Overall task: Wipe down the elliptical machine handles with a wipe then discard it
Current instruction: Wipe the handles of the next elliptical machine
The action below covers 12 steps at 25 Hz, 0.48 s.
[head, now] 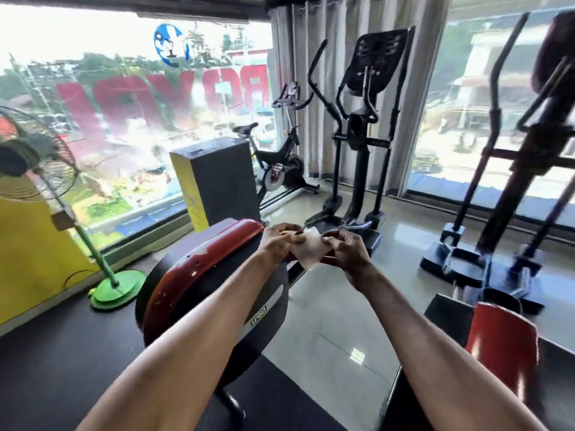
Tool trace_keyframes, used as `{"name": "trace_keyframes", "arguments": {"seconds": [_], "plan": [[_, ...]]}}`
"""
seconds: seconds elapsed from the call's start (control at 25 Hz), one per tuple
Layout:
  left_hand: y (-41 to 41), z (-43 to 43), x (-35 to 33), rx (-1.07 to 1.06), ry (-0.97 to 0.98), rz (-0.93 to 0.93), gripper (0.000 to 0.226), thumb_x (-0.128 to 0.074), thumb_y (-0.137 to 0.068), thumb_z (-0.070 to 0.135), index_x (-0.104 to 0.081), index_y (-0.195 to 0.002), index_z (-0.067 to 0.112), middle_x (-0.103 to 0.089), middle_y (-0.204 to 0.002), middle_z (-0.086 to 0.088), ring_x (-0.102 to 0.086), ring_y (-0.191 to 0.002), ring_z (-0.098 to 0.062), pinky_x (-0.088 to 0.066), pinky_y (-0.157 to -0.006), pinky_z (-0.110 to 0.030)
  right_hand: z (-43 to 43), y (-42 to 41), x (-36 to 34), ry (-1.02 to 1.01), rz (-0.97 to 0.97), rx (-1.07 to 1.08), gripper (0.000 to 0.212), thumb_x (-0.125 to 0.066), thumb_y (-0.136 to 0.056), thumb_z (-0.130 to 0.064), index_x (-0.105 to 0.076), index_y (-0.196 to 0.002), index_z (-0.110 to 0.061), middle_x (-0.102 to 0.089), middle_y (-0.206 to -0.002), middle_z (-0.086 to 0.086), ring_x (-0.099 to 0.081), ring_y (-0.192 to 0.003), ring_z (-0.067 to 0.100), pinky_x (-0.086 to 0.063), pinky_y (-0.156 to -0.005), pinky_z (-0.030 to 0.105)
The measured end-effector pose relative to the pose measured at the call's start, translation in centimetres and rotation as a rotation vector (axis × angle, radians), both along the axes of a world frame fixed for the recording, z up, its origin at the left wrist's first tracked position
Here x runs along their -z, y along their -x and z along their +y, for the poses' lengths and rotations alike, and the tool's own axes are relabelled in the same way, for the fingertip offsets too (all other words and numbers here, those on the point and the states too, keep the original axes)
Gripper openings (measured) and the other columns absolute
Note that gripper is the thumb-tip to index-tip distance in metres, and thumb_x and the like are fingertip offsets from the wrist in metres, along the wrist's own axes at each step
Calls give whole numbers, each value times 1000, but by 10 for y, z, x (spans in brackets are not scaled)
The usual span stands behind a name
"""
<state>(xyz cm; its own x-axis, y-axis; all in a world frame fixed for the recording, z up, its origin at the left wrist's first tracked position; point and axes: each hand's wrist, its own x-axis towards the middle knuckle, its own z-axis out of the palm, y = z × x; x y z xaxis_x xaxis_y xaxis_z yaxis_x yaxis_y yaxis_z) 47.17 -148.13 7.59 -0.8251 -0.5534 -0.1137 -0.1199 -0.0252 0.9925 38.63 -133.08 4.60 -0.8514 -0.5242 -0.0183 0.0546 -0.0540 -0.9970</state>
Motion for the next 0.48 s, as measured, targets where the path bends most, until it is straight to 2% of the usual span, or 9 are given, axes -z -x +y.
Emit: {"name": "trace_keyframes", "arguments": {"seconds": [0.12, 0.2, 0.28, 0.36, 0.44, 0.48], "plan": [[47, -34, -5, 105, 2, 3, 29, -71, -87, -6, -68, -116, -1, -69, -88, -11, -65, -72, -19, -56, -52, -26, -30, 37, -6, 41, -85, 95, 16, -54, -97, -6, -66, -87, -10, -63, -79, 8, -62, -81, 29, -58, -84, 56], [79, -55, -6, 156, 0, 7, 27, -70, -88, -5, -69, -114, 3, -69, -86, -9, -64, -72, -20, -57, -54, -28, -45, 56, -11, 67, -96, 138, 7, -63, -95, -12, -68, -92, -9, -69, -83, 9, -67, -80, 27, -62, -77, 47], [116, -77, -4, 221, 19, 4, 23, -70, -88, -4, -70, -110, 4, -70, -87, -11, -65, -73, -23, -57, -63, -33, -61, 78, -13, 80, -64, 197, 11, -73, -90, -14, -69, -98, -7, -72, -90, 13, -70, -80, 25, -61, -67, 37], [153, -95, -1, 325, 46, 4, 15, -71, -88, -3, -72, -98, 8, -70, -85, -11, -65, -74, -23, -56, -70, -34, -73, 101, -13, 50, -17, 267, 11, -75, -88, -9, -67, -96, -8, -71, -91, 13, -68, -83, 28, -62, -71, 45], [187, -106, 0, 417, 109, 3, 14, -73, -88, -2, -72, -92, 11, -69, -79, -6, -66, -64, -13, -57, -61, -26, -78, 125, -12, 16, 17, 333, 9, -73, -89, -7, -67, -93, -12, -70, -91, 12, -66, -85, 30, -57, -85, 58], [203, -110, -1, 444, 128, 3, 14, -74, -88, -2, -72, -96, 9, -69, -79, -6, -66, -61, -9, -57, -58, -24, -78, 136, -12, 10, 15, 363, 9, -72, -90, -6, -66, -92, -13, -70, -91, 12, -65, -84, 30, -55, -88, 59]]}}
